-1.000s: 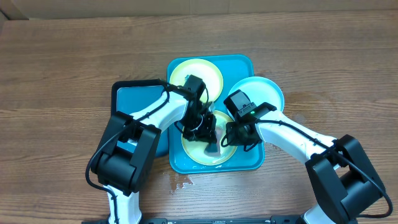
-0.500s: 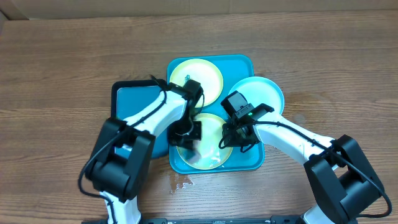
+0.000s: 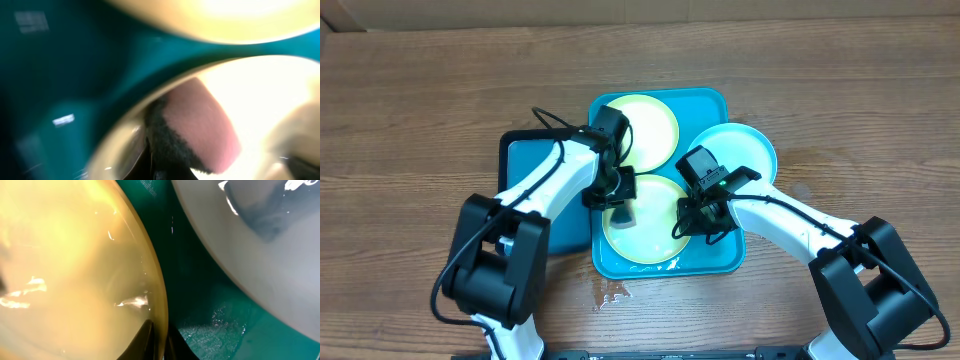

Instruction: Clean dirty plates on tray and stack at the side

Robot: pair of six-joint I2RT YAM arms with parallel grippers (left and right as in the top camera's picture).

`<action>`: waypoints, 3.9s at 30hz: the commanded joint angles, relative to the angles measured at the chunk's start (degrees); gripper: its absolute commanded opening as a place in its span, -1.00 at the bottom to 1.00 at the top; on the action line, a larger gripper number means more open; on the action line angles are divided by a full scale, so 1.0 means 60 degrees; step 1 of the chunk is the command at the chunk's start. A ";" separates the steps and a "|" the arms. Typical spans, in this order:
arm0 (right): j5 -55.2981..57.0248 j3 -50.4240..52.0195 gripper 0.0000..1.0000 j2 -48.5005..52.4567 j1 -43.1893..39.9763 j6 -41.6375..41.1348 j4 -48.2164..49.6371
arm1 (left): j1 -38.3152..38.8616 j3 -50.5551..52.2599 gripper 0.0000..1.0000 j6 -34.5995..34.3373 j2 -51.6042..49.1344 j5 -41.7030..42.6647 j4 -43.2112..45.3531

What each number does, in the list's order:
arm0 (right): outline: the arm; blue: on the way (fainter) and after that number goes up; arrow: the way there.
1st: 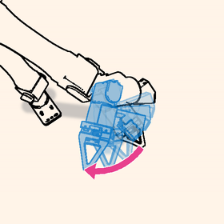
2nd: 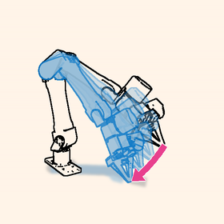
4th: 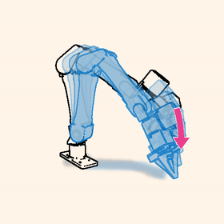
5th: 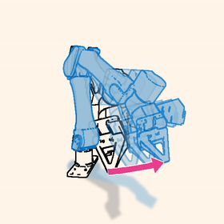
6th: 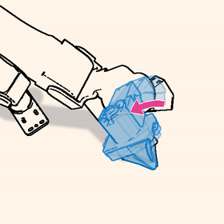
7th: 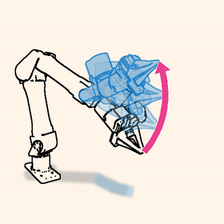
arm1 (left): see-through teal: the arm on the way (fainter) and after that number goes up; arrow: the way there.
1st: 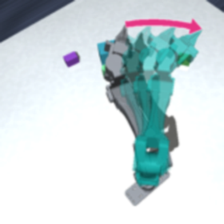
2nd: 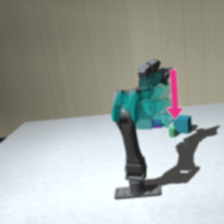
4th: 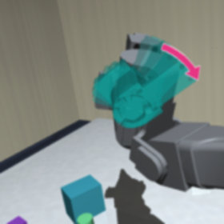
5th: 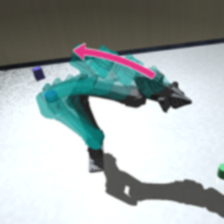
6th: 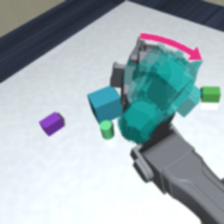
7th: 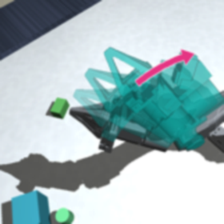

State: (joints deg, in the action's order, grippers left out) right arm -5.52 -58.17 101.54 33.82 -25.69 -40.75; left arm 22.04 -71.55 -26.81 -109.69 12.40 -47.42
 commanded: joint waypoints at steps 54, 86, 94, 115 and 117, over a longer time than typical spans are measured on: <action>0.0656 0.0117 -0.92 0.0208 -0.0095 0.0098 -0.0124 | -0.3151 0.0874 -0.92 0.0510 0.2820 -0.2794 -0.1413; 0.2044 -0.4874 -0.92 -0.0204 0.1457 0.1402 0.0914 | -0.3384 -0.4033 0.99 0.0940 0.5996 -0.1989 -0.4903; 0.5625 -0.4874 -0.92 0.0678 0.3315 0.2623 0.3104 | -0.3384 -0.4033 0.99 0.1027 0.6186 -0.1996 -0.5482; 0.9169 -0.4874 -0.92 0.0641 0.4983 0.4047 0.3421 | -0.4437 -0.4710 1.00 -0.0036 0.7726 -0.4127 -0.5625; 0.9169 -0.4874 -0.92 0.0637 0.4991 0.4167 0.3424 | -0.4437 -0.4710 0.99 -0.0033 0.7868 -0.4142 -0.5639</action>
State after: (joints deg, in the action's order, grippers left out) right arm 47.37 -86.17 106.45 64.14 -1.43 -20.60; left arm -4.21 -98.67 -25.61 -64.05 -9.91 -81.34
